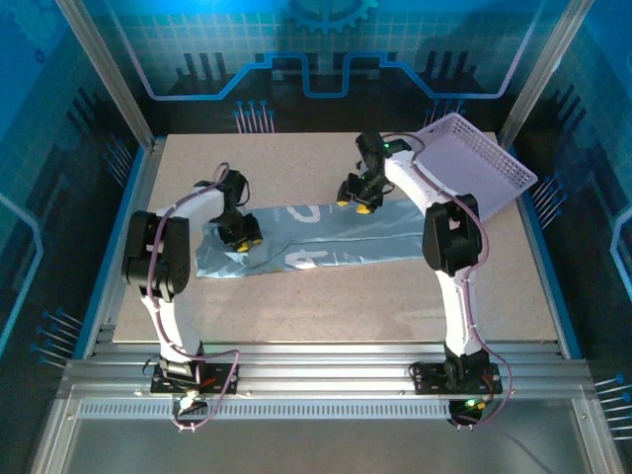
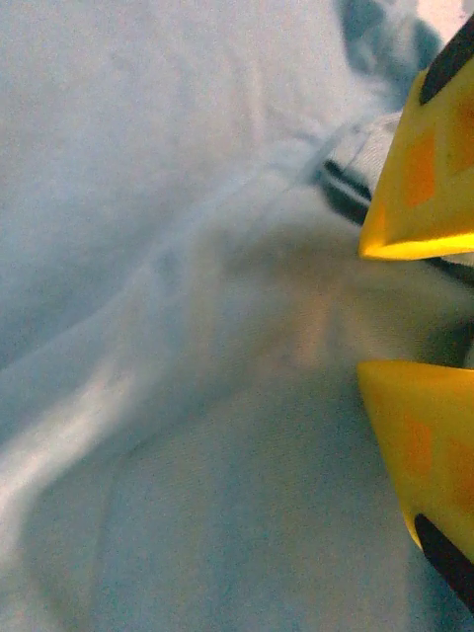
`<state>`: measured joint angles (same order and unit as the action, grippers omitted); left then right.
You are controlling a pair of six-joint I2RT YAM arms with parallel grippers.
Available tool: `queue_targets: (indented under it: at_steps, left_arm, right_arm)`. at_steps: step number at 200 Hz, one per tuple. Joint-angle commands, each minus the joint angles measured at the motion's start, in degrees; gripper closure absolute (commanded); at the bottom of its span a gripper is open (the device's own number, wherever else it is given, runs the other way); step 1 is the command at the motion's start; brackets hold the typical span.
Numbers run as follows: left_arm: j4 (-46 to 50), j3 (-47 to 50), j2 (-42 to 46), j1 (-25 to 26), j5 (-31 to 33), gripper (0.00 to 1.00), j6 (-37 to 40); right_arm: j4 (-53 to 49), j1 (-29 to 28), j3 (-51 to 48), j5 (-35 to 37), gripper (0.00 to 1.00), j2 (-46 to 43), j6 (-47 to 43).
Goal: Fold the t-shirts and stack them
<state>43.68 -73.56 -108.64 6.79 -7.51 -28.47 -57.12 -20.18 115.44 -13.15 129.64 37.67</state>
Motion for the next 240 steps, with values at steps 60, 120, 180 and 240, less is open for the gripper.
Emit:
queue_targets:
  at_steps: [60,120,180,240]
  left_arm:
    - [3.9,-0.7,-0.3,5.0,0.0,0.67,2.6]
    - [7.6,7.8,9.1,12.9,0.5,0.72,2.9]
    - [12.2,8.3,15.1,15.9,0.4,0.64,3.3]
    - [5.4,-3.0,7.6,8.8,5.0,0.61,-3.4]
  right_arm:
    - [1.4,0.0,-5.8,-0.9,0.47,-3.9,-0.2]
    - [3.2,0.5,-11.1,-1.0,0.47,-7.2,0.0]
    - [3.5,0.5,-13.1,0.0,0.48,-9.1,-0.1]
    - [4.4,0.4,-15.7,0.5,0.48,-11.0,0.0]
